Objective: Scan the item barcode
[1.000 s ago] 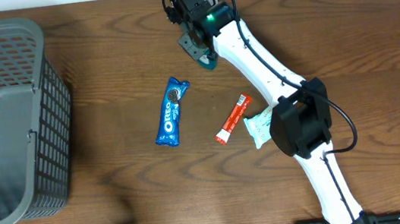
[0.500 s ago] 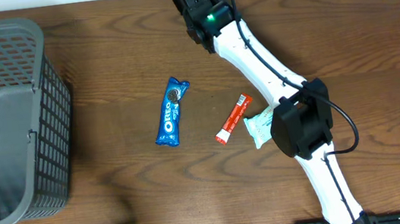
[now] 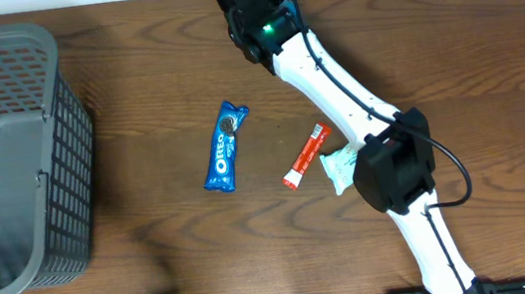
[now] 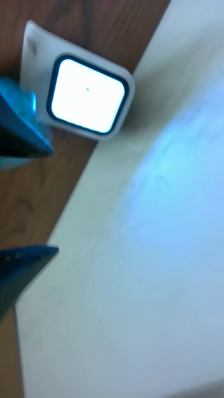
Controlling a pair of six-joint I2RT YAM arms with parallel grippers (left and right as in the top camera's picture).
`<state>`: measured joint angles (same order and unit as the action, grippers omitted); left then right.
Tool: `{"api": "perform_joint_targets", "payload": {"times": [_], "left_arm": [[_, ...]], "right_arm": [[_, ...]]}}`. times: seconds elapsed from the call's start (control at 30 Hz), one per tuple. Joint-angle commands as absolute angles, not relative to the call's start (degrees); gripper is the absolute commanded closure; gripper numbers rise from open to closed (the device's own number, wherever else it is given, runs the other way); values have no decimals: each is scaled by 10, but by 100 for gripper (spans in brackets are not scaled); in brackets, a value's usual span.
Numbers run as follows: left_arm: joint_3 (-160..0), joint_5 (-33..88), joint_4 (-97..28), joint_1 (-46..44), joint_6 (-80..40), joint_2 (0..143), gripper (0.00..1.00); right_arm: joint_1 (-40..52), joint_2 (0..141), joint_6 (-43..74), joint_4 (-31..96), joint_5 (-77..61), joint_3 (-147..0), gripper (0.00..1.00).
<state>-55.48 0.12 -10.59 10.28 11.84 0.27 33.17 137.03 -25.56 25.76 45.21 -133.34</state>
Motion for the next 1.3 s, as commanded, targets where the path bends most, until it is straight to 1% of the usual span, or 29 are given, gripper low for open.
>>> {"api": "perform_joint_targets", "payload": {"times": [0.0, 0.03, 0.07, 0.13, 0.27, 0.33, 0.47, 0.53, 0.63, 0.73, 0.8, 0.87, 0.9, 0.93, 0.97, 1.0, 1.03, 1.1, 1.13, 1.27], "left_arm": [[-553, 9, -105, 100, 117, 2, 2], [-553, 9, -105, 100, 117, 2, 2], [-553, 9, -105, 100, 117, 2, 2], [-553, 9, -105, 100, 117, 2, 2], [-553, 9, -105, 100, 117, 2, 2], [-553, 9, -105, 100, 117, 2, 2], [-553, 9, -105, 100, 117, 2, 2], [-552, 9, -105, 100, 117, 2, 2], [-552, 9, -105, 100, 117, 2, 2], [-552, 9, -105, 100, 117, 2, 2], [-550, 9, -105, 100, 117, 2, 2], [-547, 9, -105, 100, 117, 2, 2], [-545, 9, -105, 100, 117, 2, 2], [-543, 9, -105, 100, 117, 2, 2], [-541, 9, -105, 100, 117, 2, 2], [-538, 9, -104, 100, 117, 2, 2], [-536, 9, -105, 100, 117, 2, 2], [-529, 9, -104, 100, 117, 2, 2], [-524, 9, -104, 100, 117, 2, 2], [-509, 9, -102, 100, 117, 2, 2]], "right_arm": [[330, 1341, -276, 261, 469, -1339, 63], [330, 1341, -263, 272, 471, -1339, 57], [332, 1341, -246, 287, 471, -1339, 46], [340, 1341, -194, 335, 470, -1339, 35], [350, 1341, -104, 430, 431, -1339, 28], [354, 1340, -66, 483, 391, -1339, 24], [355, 1340, -53, 551, 278, -1339, 7], [351, 1340, -36, 581, 247, -1339, 1], [338, 1340, 84, 623, 244, -1339, 1], [312, 1340, 322, 690, 225, -1339, 1], [293, 1340, 460, 742, 178, -1339, 1], [276, 1340, 521, 761, 119, -1339, 1], [269, 1340, 527, 761, 94, -1339, 5], [265, 1340, 527, 761, 86, -1339, 26], [262, 1340, 528, 758, 80, -1339, 29], [260, 1340, 530, 752, 80, -1339, 23], [258, 1340, 544, 747, 70, -1339, 5], [256, 1342, 567, 744, 50, -1338, 7], [256, 1342, 587, 750, 31, -1337, 1], [258, 1345, 689, 760, -27, -1312, 1]]}}
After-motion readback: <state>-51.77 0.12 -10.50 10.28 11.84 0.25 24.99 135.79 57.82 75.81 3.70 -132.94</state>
